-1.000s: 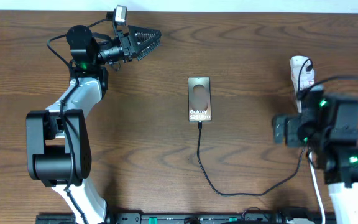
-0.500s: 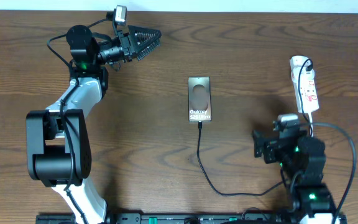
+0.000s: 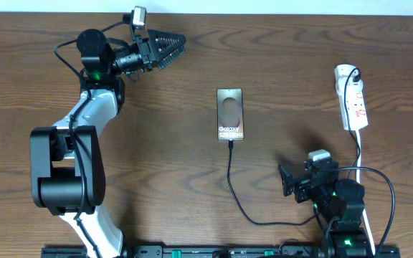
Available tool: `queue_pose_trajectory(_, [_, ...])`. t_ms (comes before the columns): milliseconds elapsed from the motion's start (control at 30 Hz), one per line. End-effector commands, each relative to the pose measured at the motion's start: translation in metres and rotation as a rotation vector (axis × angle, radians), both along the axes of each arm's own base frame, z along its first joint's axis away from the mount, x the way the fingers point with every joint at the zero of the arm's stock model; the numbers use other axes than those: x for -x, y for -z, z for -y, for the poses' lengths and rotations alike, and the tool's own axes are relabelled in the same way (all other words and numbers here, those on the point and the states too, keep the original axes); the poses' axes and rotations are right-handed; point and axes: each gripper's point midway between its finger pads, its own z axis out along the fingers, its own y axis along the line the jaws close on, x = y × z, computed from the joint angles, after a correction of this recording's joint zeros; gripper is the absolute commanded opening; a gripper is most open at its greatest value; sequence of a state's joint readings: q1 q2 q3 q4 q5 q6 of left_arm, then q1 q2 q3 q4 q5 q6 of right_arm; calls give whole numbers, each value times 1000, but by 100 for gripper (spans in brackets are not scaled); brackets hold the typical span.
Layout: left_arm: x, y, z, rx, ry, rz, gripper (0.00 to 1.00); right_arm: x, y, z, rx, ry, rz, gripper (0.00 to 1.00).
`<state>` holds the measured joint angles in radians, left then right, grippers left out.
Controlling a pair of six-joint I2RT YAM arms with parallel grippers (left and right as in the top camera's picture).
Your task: Plug charger to phone and switch on socket
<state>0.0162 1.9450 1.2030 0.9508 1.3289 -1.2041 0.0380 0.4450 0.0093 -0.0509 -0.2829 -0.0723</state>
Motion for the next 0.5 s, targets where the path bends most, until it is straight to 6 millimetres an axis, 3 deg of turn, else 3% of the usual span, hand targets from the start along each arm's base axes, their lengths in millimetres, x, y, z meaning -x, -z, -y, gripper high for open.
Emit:
queue_pose_trajectory(0, [1, -10, -1, -4, 4, 37, 93, 1, -8, -8, -25, -31, 32, 99])
queue_pose_trajectory(467, [1, -10, -1, -4, 4, 37, 93, 3, -102, -8, -58, -31, 444, 99])
